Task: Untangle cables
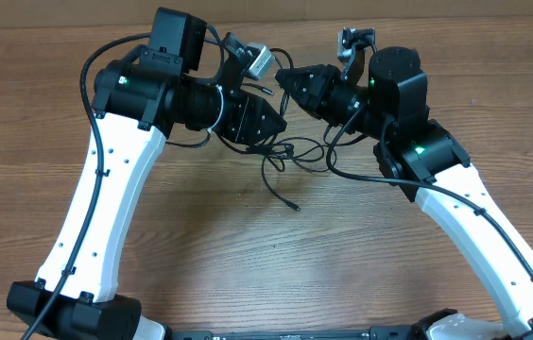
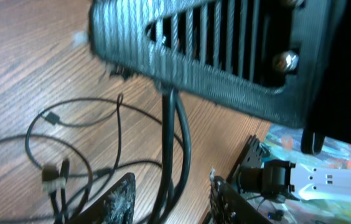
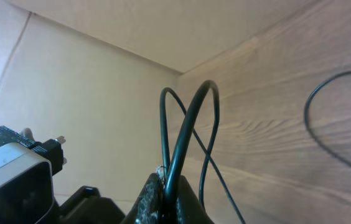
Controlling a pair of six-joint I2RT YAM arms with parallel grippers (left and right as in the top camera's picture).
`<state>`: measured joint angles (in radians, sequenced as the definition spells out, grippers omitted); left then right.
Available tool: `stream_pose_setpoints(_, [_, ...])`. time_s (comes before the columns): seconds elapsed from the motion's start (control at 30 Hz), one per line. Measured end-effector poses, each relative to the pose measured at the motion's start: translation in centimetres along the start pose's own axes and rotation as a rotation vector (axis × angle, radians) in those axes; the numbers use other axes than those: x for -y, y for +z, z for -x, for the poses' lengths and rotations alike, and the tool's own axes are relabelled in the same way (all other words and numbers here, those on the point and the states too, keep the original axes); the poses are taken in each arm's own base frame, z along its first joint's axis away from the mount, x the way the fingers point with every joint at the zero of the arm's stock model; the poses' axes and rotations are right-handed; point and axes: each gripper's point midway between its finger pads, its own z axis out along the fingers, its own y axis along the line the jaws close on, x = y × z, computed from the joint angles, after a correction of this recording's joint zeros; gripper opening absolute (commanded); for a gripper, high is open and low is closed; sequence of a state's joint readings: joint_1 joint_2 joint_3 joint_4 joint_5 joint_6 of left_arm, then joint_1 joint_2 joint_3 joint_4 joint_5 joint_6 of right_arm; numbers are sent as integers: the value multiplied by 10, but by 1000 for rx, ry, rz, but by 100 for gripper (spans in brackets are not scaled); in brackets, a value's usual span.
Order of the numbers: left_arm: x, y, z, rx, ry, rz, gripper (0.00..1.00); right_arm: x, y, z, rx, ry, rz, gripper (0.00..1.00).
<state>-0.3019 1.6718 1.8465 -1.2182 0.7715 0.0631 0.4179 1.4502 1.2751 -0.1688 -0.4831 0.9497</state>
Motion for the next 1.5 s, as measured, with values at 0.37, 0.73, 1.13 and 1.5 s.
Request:
stream_pose_setpoints(0.37, [10, 11, -1, -16, 60, 9, 4, -21, -1, -9, -69, 72, 99, 41])
stream_pose_setpoints(0.73, [-17, -1, -1, -5, -2, 64, 4, 67, -20, -38, -146, -78, -306, 87])
stream_pose_setpoints(1.13, [-35, -16, 10, 55, -21, 85, 4, 52, -24, -69, -339, -292, -155, 76])
stream_pose_setpoints(1.5, [-15, -16, 19, 91, 10, -31, 4, 23, -28, -92, -451, -410, 51, 55])
